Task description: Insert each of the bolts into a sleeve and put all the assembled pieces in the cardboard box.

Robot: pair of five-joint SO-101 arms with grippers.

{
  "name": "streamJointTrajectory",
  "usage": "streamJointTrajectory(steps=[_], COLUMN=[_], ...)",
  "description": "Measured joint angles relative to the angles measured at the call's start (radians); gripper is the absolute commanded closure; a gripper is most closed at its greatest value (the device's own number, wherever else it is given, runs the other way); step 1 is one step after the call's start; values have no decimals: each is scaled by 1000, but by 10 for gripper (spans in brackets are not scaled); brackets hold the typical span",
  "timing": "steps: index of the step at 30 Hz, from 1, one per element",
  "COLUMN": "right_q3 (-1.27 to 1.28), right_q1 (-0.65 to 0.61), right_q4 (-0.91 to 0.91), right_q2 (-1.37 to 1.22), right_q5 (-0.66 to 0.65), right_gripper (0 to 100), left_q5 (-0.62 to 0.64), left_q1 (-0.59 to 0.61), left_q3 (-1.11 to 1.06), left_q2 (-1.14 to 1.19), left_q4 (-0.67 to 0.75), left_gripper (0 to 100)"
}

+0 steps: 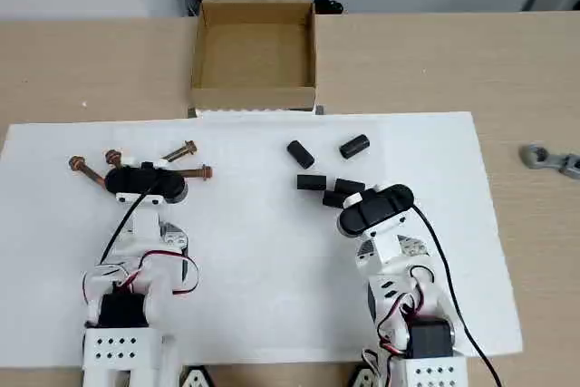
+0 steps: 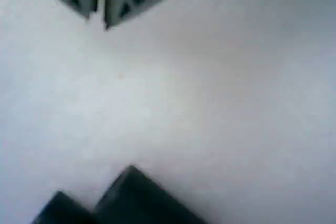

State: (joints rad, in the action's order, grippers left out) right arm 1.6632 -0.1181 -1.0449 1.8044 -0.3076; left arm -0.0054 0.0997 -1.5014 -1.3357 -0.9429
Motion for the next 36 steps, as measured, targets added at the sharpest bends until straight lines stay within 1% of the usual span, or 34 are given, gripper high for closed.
streamJointTrajectory(steps=[4,12,17,22,26,28,32,36], right_q3=[0,0,0,-2,-51,-71,-80,-117], right_q1=[0,0,0,0,0,-2,-2,0], right_q4=[0,0,0,0,-35,-68,-86,-86], right_q2=[0,0,0,0,-2,-2,-2,-2], right_q5=[0,0,5,101,132,132,133,133], right_gripper=[991,995,995,995,995,995,995,995], left_q5=[0,0,0,0,0,-2,-83,-100], left_q1=[0,0,0,0,5,32,97,186], left_q3=[0,0,0,75,155,187,241,285], left_q2=[0,0,0,2,2,2,2,14], left_q4=[0,71,72,-11,-81,-91,-103,-121], left_gripper=[995,995,995,995,995,995,995,995])
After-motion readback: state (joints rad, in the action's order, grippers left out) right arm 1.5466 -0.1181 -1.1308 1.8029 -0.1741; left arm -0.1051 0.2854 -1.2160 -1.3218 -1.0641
